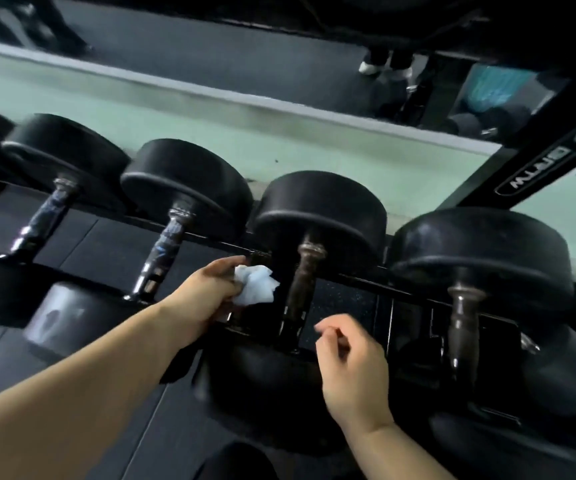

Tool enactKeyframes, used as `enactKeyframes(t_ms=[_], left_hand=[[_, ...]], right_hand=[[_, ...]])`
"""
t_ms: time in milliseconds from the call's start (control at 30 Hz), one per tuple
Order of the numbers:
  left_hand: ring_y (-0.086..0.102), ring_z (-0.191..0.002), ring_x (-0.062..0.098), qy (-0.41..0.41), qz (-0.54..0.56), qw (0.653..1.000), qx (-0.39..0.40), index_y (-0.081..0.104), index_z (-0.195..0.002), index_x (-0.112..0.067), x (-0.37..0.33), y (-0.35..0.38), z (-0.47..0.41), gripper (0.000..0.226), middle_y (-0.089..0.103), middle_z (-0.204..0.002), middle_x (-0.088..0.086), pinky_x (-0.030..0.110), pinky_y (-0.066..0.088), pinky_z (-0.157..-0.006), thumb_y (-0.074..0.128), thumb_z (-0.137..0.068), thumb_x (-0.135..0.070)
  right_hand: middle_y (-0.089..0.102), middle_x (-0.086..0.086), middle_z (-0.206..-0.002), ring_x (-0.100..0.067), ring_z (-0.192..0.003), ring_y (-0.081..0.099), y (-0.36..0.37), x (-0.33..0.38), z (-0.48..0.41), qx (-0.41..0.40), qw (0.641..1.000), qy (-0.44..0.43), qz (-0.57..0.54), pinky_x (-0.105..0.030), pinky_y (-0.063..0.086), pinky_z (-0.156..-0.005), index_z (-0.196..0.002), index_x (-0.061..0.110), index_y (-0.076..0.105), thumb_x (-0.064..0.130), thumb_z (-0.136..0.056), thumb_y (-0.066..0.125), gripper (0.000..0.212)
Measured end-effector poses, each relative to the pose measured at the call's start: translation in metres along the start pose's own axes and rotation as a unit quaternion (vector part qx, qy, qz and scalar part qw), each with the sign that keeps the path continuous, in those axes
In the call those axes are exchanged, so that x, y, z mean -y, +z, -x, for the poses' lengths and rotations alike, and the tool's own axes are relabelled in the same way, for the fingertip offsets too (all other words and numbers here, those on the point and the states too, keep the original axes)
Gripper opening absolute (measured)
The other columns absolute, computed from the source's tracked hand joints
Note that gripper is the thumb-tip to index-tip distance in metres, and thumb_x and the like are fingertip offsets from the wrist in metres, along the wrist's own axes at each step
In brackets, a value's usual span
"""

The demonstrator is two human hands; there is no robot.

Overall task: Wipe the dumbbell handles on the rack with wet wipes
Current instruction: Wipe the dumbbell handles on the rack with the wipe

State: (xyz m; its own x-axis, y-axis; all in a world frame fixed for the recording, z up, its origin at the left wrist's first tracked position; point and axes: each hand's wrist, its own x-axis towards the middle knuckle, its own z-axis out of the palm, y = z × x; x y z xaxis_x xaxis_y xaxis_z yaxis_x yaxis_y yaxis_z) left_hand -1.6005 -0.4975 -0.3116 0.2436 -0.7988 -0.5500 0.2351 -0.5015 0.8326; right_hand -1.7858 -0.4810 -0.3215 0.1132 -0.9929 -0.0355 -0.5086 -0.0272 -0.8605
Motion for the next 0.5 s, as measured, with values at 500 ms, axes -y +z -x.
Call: enactKeyframes(t_ms=[500], left_hand=[[0.055,-0.051,-0.009,0.046,-0.078,0.989,-0.115,0.049,-0.098,-0.016,-0.128,0.009,0.264,0.036,0.057,-0.072,0.0,0.006,0.042,-0.05,0.052,-0.081,0.016]], right_hand=[[0.06,0.005,-0.083,-0.005,-0.075,0.056,-0.096,0.217,0.078,0.339,0.868,0.226,-0.282,-0.018,0.046,-0.067,-0.087,0.021,0.058,0.026,-0.089,0.053,0.006]])
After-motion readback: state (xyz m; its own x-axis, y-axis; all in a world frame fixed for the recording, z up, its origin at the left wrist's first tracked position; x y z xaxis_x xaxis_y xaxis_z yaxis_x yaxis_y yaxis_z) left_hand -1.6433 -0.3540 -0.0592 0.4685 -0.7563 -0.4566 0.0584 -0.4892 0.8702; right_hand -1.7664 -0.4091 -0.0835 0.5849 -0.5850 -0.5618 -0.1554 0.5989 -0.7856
